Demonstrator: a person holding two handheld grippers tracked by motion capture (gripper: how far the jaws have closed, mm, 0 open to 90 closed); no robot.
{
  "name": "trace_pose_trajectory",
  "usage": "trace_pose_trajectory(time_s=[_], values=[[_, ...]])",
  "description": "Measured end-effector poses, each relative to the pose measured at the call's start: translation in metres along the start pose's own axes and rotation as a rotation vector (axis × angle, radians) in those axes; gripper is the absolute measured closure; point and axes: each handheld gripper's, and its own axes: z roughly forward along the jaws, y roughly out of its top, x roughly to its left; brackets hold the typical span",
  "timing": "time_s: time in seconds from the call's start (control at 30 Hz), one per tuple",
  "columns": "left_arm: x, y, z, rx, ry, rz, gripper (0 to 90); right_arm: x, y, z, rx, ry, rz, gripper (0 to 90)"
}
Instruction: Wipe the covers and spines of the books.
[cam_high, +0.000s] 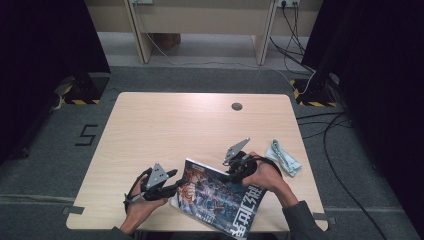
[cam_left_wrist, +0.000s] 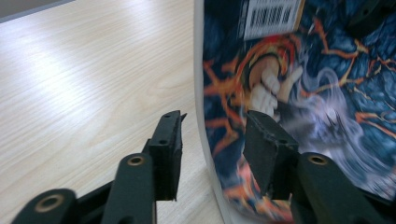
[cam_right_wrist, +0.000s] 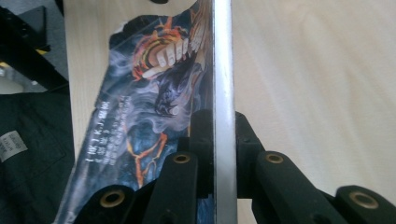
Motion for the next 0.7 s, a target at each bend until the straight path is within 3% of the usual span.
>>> trace_pose_trajectory(time_s=[0.13,0.33,0.53,0.7], values=[[0.005,-0.002,-0.001,0.028,-0.003,-0.044,47.8,-0.003,0.009,-0.016,-0.009,-0.05,-0.004,83.0],[0.005,-0.004,0.003,0.073,0.017,-0.055,45.1,-0.011,0.027,-0.043,-0.017,-0.132,-0.015,83.1],[0.009,-0.006,0.003,0.077,0.033,-0.075,45.2,-0.019,0.055,-0.061,0.042,-0.278,-0.035,83.1],[0.009,-0.005,0.002,0.063,0.034,-0.065,46.1,-0.026,0.072,-0.059,0.096,-0.392,-0.053,83.0]])
